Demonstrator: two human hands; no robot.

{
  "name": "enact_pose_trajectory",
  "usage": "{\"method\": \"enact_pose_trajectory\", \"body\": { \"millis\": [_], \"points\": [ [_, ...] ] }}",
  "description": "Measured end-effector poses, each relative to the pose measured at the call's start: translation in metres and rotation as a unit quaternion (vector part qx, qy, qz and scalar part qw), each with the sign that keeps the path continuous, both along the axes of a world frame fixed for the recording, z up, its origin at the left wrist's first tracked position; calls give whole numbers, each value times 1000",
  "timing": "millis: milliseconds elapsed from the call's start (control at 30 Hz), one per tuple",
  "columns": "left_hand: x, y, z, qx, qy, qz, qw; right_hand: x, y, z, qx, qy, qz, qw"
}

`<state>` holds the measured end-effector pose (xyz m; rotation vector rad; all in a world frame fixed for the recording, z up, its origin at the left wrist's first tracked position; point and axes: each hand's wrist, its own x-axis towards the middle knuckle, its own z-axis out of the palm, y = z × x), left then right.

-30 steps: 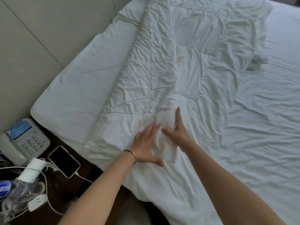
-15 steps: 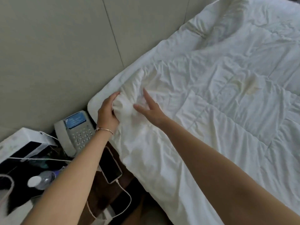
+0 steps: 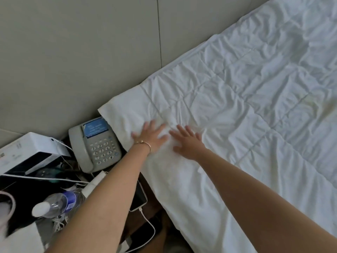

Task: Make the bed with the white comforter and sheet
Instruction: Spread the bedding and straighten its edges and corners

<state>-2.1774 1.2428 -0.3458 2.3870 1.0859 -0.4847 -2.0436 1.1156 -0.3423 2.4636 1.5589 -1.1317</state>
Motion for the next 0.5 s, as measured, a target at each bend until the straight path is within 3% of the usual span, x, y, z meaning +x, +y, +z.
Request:
{"method": "enact_pose_trajectory", "body": {
  "millis": [67,167,233,367,500],
  "points": [
    [2,-19,-16,-86,99,76,988,16,-30,-7,-7,-28,18,999],
    [30,-63,-10,-49,126,185,973,35,-101,-11,-48,-56,-42,996],
    [59,-108,-5,-29,122,192,973,44,-156,-11,-62,-73,-90,991],
    [86,-237,-10,-21,94,37,995,49,-271,-11,-77,-109,-165,977],
    [81,-363,-11,-50,80,-152,984,39,-389,-7,-87,-152,-228,958]
  ]
}}
